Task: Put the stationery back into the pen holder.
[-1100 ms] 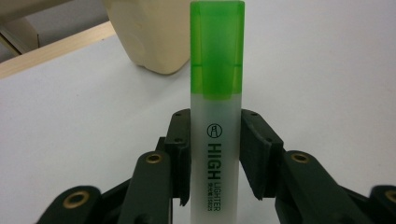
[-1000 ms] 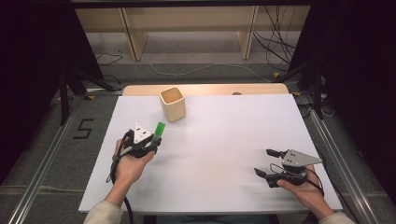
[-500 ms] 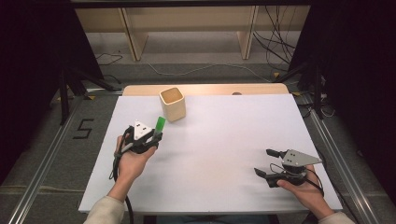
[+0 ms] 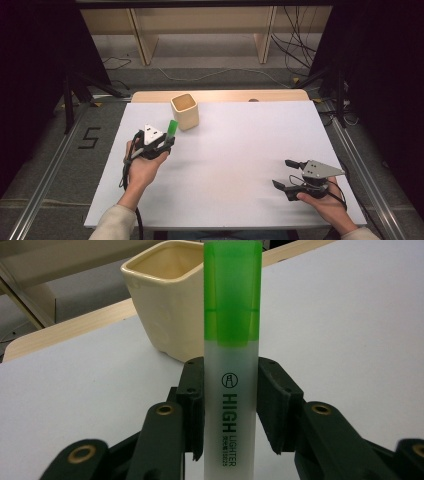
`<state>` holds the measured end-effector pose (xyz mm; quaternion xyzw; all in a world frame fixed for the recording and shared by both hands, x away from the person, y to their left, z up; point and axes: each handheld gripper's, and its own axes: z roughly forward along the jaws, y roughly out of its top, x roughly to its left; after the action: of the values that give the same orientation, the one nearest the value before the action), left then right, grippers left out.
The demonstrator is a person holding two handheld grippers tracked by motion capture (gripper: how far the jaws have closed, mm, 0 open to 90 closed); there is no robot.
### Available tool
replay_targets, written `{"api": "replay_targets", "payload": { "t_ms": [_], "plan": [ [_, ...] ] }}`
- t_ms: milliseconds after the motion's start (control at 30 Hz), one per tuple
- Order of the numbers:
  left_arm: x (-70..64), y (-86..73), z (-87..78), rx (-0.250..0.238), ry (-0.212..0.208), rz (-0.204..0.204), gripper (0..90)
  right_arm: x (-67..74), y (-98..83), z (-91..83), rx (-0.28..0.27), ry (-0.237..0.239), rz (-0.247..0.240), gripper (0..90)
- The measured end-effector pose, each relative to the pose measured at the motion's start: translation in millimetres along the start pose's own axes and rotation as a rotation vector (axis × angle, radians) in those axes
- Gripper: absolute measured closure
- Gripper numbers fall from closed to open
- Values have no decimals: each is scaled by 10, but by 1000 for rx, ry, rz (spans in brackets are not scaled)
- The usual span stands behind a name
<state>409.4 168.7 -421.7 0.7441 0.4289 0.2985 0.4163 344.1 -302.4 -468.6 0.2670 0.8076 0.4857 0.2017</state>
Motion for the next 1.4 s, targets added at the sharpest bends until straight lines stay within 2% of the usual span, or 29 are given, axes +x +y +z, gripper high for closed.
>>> {"api": "replay_targets", "payload": {
  "t_ms": [633, 1400],
  "plan": [
    [51, 124, 117, -26, -4, -26, 664, 1, -1, -1, -1, 1, 1, 163],
    [88, 229, 261, -50, 3, -23, 664, 1, -3, 1, -4, 4, 5, 163]
  ]
}}
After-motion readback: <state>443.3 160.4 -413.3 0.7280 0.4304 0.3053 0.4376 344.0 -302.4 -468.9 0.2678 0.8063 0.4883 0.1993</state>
